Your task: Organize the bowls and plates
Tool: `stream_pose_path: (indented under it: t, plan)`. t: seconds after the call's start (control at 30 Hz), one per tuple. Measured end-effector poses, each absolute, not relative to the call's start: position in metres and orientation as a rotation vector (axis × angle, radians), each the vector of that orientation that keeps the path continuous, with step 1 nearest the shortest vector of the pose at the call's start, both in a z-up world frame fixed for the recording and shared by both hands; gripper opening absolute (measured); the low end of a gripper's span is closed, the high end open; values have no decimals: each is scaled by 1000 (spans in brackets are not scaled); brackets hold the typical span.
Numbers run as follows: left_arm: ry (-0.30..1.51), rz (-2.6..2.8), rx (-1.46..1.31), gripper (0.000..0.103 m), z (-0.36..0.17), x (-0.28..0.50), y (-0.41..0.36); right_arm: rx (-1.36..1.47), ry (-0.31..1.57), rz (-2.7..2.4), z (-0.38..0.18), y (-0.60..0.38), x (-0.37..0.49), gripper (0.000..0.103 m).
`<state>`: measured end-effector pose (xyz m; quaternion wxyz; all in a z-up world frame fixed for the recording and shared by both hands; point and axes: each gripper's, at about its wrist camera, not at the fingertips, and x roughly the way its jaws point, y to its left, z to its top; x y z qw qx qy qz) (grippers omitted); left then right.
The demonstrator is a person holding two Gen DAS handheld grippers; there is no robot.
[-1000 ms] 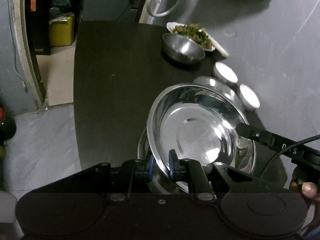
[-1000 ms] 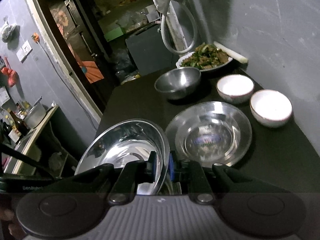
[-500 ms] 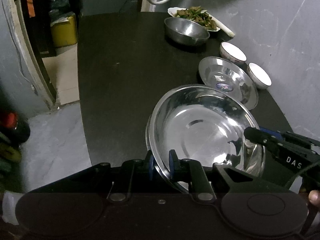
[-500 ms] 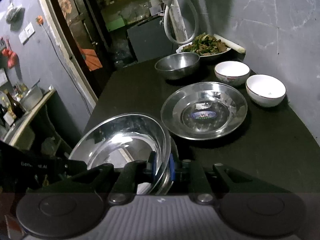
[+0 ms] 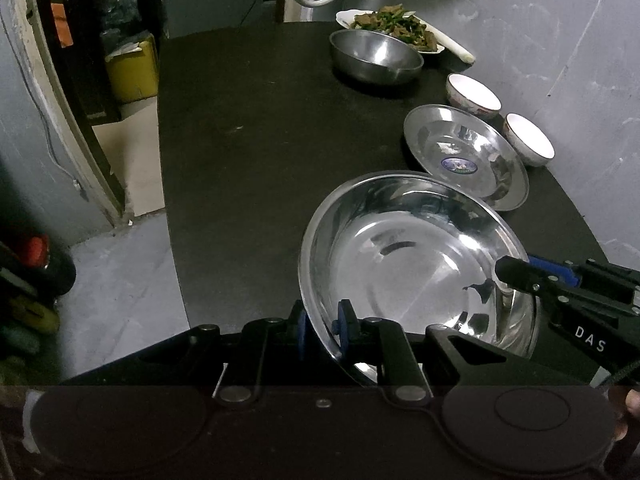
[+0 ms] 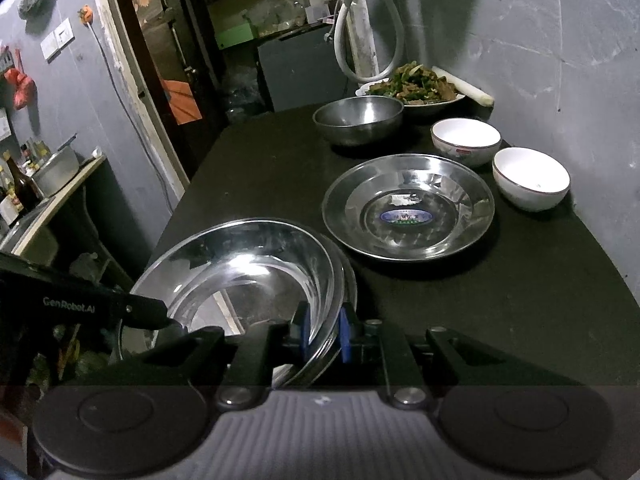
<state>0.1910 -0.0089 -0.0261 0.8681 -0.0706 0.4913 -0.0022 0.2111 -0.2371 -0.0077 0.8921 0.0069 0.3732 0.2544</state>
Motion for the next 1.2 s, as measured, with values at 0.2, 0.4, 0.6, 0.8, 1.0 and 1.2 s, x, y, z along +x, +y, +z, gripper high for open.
stream_pose_path:
  t: [0.2, 0.4, 0.6, 0.8, 1.0, 1.2]
  plan:
    - [1051, 6, -165, 18, -33, 194, -9, -30, 758, 519, -8, -233, 212, 18]
    - [1053, 15, -177, 25, -34, 197, -10, -44, 743, 519, -11, -232, 211, 26]
    - [1028, 35, -193, 45, -28, 198, -8, -37, 725, 531, -9, -235, 212, 32]
    - [978, 69, -216, 83, -18, 203, -6, -16, 708, 533, -8, -241, 214, 59]
    - [902, 101, -246, 102, -5, 215, -8, 79, 691, 493, -6, -260, 219, 94]
    - [878, 70, -271, 102, -3, 232, -16, 158, 687, 448, -7, -283, 225, 103]
